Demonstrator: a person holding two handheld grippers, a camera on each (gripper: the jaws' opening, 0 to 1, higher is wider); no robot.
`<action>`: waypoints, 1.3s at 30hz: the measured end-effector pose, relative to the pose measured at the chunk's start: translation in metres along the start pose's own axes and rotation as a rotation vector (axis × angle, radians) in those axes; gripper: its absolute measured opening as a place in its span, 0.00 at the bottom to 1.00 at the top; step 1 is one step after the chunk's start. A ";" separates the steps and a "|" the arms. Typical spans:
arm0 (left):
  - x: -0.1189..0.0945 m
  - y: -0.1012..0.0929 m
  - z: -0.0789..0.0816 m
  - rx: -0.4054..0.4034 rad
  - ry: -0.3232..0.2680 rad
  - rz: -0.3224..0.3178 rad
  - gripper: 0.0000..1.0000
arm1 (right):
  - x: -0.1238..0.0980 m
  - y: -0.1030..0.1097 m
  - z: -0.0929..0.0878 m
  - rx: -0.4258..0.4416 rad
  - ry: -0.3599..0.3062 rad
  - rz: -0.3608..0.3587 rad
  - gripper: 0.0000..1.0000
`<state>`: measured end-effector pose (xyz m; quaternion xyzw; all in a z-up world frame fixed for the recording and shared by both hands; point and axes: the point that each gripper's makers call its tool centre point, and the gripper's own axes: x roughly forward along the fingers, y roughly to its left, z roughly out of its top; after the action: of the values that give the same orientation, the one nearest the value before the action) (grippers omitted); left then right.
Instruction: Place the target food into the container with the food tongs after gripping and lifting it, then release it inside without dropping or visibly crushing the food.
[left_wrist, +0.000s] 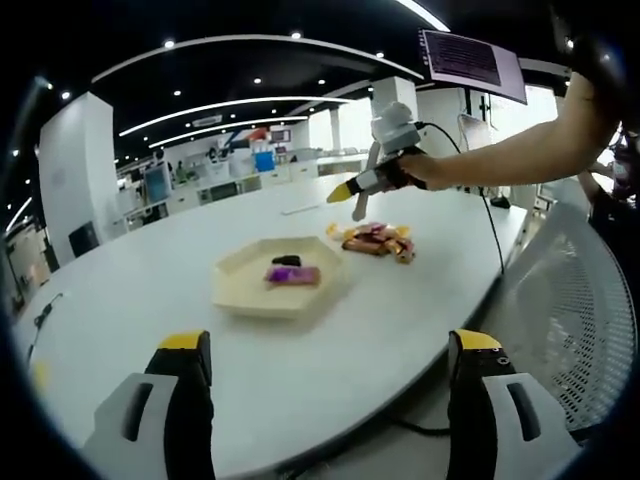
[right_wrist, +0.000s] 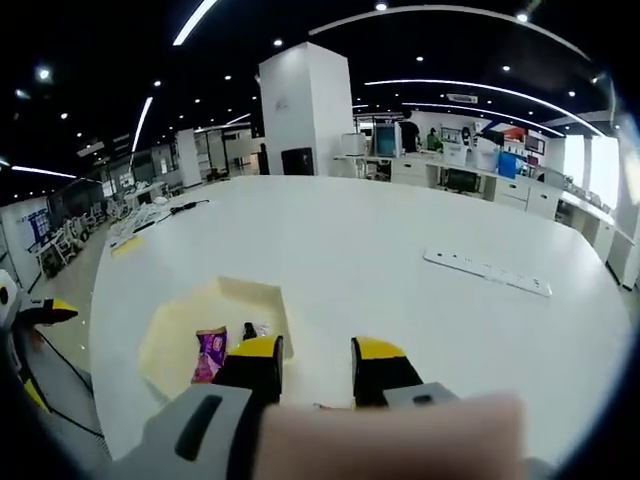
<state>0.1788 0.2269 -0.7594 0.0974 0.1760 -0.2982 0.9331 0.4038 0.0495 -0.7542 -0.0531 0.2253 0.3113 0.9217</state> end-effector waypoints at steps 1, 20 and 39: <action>0.000 0.000 0.000 0.000 0.000 0.000 0.95 | 0.001 0.000 -0.003 0.005 0.005 0.002 0.26; 0.000 0.000 0.000 0.002 0.004 -0.003 0.94 | 0.011 -0.002 -0.040 0.022 0.050 -0.003 0.27; 0.001 0.000 -0.001 0.002 0.005 -0.005 0.93 | 0.015 -0.004 -0.046 0.014 0.059 -0.022 0.27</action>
<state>0.1793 0.2262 -0.7604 0.0987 0.1784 -0.3005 0.9317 0.3996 0.0436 -0.8021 -0.0581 0.2540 0.2977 0.9184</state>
